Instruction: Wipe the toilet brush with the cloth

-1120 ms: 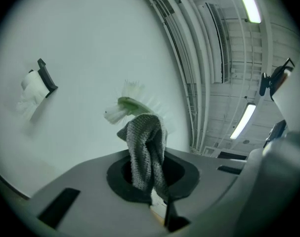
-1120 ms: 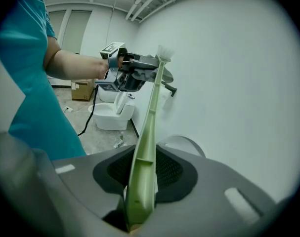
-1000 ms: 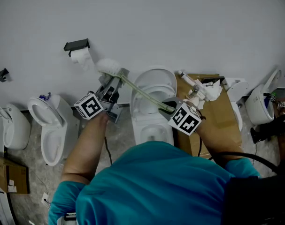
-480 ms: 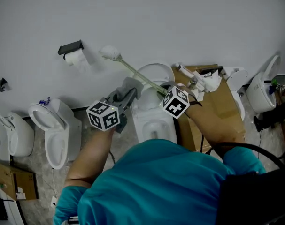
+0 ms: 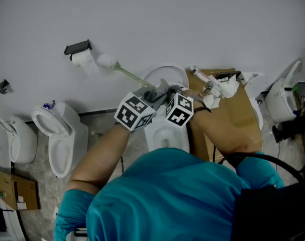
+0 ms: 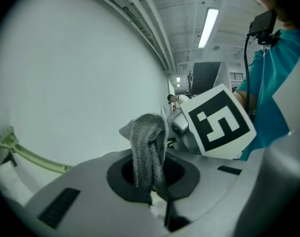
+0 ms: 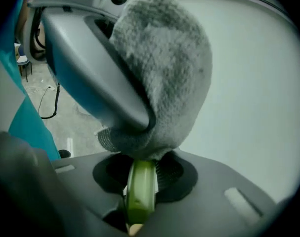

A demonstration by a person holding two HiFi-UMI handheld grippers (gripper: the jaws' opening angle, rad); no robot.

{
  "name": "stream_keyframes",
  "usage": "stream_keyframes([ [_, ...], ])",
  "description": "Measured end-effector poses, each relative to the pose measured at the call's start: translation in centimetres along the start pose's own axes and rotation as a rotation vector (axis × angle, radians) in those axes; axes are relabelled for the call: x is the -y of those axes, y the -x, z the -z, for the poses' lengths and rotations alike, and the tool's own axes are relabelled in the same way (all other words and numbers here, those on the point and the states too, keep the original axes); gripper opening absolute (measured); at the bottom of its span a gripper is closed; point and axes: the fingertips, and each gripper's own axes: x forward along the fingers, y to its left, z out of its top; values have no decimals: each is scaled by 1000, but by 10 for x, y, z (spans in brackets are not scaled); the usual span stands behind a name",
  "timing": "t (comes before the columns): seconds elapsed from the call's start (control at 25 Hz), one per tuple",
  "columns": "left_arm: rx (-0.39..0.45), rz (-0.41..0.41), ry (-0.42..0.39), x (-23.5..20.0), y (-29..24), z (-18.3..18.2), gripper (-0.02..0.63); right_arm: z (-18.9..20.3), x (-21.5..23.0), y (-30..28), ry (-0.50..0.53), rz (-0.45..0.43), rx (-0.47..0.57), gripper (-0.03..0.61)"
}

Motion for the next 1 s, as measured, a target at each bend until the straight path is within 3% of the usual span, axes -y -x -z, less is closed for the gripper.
stream_keyframes([
  [0.24, -79, -55, -40, -10, -4, 17, 21, -14, -3, 9, 15, 0, 45, 100],
  [1.0, -114, -184, -94, -42, 13, 20, 21, -13, -6, 13, 15, -14, 78, 100],
])
